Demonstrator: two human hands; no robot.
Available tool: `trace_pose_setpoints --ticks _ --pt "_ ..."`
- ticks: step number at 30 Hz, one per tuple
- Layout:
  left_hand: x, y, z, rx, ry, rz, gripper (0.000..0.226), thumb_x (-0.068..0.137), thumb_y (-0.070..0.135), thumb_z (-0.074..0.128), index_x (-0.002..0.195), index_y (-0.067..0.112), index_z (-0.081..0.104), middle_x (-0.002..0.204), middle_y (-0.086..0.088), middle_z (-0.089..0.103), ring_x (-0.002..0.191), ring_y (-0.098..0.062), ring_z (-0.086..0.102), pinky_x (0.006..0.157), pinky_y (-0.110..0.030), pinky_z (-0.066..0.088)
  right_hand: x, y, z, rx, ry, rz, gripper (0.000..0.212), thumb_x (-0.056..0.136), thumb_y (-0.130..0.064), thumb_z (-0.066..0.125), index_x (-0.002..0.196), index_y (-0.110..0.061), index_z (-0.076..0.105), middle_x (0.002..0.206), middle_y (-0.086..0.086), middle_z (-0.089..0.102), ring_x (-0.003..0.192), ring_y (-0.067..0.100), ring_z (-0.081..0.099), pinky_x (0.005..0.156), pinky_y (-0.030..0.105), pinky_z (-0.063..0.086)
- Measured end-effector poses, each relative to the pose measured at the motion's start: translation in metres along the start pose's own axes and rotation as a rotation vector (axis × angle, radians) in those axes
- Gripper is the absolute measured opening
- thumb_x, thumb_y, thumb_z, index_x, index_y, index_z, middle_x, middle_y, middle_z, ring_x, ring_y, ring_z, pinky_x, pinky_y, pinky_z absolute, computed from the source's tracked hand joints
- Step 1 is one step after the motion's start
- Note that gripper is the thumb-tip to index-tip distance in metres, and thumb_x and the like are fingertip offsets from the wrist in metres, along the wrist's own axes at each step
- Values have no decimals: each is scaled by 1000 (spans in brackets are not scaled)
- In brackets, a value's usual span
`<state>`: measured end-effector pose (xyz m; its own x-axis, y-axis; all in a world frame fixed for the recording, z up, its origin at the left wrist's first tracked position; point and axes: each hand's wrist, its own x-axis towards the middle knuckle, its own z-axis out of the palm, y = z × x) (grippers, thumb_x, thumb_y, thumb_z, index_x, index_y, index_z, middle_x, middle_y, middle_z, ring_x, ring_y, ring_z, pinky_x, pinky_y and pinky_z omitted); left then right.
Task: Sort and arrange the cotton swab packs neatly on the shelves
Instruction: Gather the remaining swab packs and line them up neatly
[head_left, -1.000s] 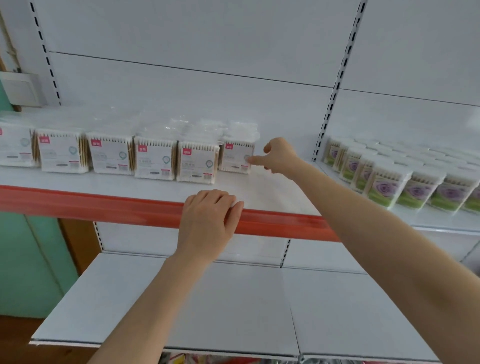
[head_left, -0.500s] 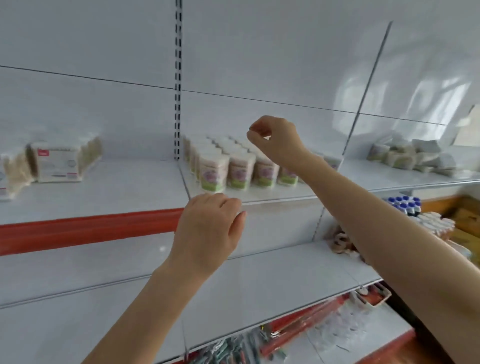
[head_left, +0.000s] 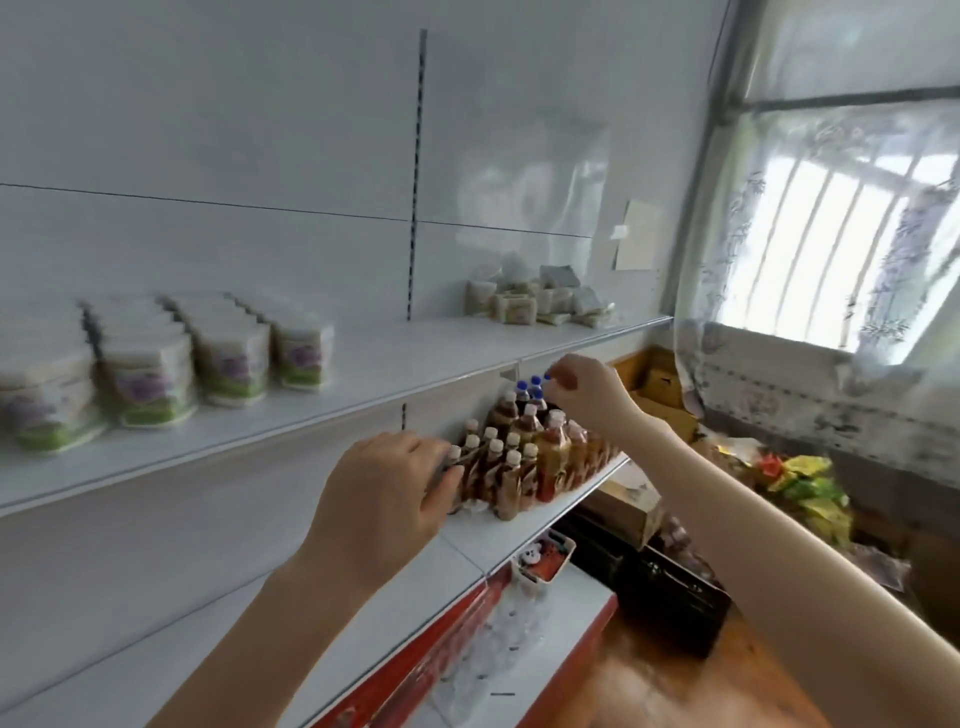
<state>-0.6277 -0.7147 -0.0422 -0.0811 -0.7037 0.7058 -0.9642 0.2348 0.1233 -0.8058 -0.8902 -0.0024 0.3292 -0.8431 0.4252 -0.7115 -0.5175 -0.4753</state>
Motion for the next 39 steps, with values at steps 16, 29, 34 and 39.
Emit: trace_pose_setpoints --ticks 16,29,34,39 --pt "267 -23 213 -57 5 -88 34 93 36 52 118 16 64 116 1 65 106 -18 60 83 -27 42 218 215 -16 -9 32 59 36 90 -25 56 122 -9 54 110 7 62 99 18 57 90 30 48" --pt "384 -51 306 148 -152 -327 50 91 38 53 137 19 42 137 0 48 122 -19 47 95 -31 40 413 267 31 -12 -79 -282 47 86 -30 62 129 -16 49 125 4 55 112 23 52 79 24 33" --pt "434 -81 345 263 -267 -444 58 88 32 60 138 11 37 142 -8 41 126 -24 42 95 -29 36 459 275 32 -192 -228 -508 57 87 -32 61 137 -18 38 138 5 45 126 24 41 94 30 32" --pt "443 -100 369 343 -334 -508 63 82 32 68 136 12 44 131 -12 47 121 -27 44 95 -30 38 480 284 45 -274 -258 -689 43 86 -34 61 122 -15 49 124 4 55 114 25 48 91 30 30"
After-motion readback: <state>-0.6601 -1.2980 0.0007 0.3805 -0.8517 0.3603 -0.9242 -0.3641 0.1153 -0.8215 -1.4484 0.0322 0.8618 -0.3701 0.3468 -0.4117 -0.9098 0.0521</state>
